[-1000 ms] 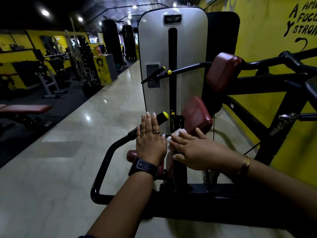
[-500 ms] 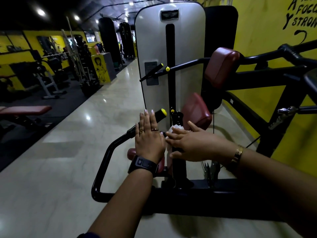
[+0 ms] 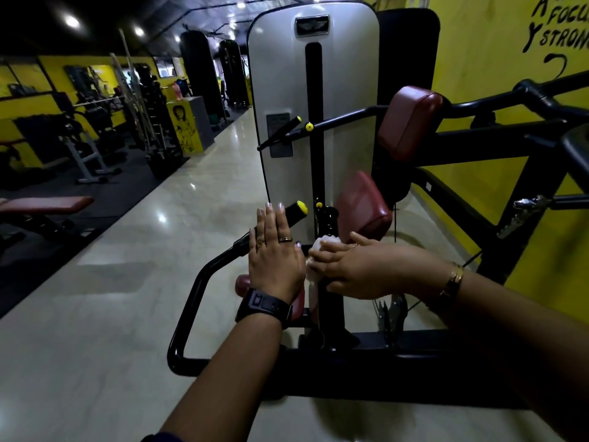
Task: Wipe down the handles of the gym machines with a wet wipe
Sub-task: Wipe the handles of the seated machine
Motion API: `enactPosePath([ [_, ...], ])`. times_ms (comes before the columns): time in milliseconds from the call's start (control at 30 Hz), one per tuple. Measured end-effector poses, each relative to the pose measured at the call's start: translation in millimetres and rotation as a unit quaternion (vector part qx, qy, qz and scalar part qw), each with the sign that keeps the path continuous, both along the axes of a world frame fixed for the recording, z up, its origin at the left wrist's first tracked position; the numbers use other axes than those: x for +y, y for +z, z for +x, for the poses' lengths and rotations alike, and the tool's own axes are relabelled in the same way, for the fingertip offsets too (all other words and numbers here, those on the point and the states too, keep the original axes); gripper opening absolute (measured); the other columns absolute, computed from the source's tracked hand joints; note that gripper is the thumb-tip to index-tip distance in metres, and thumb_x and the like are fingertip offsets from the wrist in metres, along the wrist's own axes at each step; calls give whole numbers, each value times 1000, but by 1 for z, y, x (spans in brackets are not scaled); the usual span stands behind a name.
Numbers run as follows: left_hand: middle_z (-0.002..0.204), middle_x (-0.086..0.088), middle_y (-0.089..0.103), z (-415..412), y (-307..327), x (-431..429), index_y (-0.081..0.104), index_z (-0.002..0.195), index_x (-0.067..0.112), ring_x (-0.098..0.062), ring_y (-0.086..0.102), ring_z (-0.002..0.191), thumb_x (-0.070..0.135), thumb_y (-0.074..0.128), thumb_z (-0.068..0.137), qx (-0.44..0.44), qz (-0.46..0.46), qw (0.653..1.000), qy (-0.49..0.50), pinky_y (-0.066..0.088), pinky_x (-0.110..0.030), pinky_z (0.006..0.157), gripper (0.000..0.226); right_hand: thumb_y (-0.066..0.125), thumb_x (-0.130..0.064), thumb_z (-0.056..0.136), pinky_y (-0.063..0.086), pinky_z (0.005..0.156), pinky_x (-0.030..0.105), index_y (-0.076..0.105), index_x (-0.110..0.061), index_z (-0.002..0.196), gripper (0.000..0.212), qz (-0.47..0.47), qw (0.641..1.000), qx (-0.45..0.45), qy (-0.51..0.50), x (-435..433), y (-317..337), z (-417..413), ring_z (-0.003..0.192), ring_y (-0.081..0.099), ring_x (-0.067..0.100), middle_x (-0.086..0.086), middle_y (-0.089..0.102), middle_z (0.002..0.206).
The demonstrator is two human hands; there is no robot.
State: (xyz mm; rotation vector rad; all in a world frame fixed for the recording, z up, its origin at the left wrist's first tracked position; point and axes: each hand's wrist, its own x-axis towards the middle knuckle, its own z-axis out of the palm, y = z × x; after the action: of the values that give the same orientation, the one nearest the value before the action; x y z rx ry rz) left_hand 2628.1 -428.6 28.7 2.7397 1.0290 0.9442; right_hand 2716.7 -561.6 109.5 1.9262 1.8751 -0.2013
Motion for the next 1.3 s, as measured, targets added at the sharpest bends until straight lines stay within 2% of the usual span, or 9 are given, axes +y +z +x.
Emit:
enactPosePath([
  [100,162,-12,-15,0,2,0,-24,145,12,-24,-15,149,31,39,100,17,-6,1000,5,-5,-38,119,80,36,-38,102,-1,117,56,4,-28,154,61,-35,998,47,-35,-9,11,4,147,-13,14,-9,-10,161],
  [200,162,-12,-10,1,3,0,-13,152,10,-25,-11,150,29,42,99,13,-10,1000,3,-3,-39,120,78,42,-32,101,-7,116,56,15,-30,153,59,-88,992,89,-5,-9,13,-3,146,-14,12,-12,-5,161],
  [400,163,-11,-10,1,3,0,-12,152,11,-24,-11,150,30,42,99,25,-13,1000,8,-2,-38,120,79,44,-25,100,-11,114,55,14,-29,153,61,-53,997,49,20,-7,10,-2,147,-13,10,-14,-3,160],
  [600,162,-10,-13,-1,5,-1,-15,152,11,-23,-14,149,30,38,100,37,-15,999,12,-5,-37,119,77,41,-8,98,-10,116,55,19,-27,152,61,-105,991,78,38,-13,12,-9,147,-12,11,-10,-1,161],
  [700,162,-11,-13,-2,6,-2,-16,152,11,-24,-14,149,29,39,100,39,-19,999,12,-6,-37,119,77,43,-13,100,-7,117,52,21,-25,152,58,-61,996,35,63,-11,4,-15,148,-6,15,-6,4,162],
  [833,162,-11,-13,-2,5,-3,-16,151,11,-24,-14,149,27,40,99,37,-16,999,13,-6,-37,119,78,42,-17,100,-14,113,54,13,-28,153,62,-98,994,31,31,-13,14,-11,146,-13,10,-10,-5,161],
  [967,162,-11,-16,-2,5,-2,-20,150,10,-23,-16,149,29,37,100,50,-13,998,19,-8,-36,118,78,40,-14,99,-14,112,55,18,-29,152,60,-109,991,62,45,-13,10,-15,146,-13,10,-9,-1,162],
  [1133,162,-10,-17,-2,6,-3,-20,151,11,-23,-16,149,29,36,100,54,-15,998,22,-7,-37,119,77,43,-14,98,-15,113,57,18,-26,153,61,-75,993,4,92,-10,-14,-29,146,-15,14,-6,-3,162],
  [1300,162,-10,-16,-1,6,-2,-19,151,10,-23,-17,149,29,37,100,50,-16,998,21,-6,-38,119,78,40,-13,100,-19,111,51,17,-26,152,59,-128,988,52,66,-20,4,-22,146,-11,6,-9,2,162],
])
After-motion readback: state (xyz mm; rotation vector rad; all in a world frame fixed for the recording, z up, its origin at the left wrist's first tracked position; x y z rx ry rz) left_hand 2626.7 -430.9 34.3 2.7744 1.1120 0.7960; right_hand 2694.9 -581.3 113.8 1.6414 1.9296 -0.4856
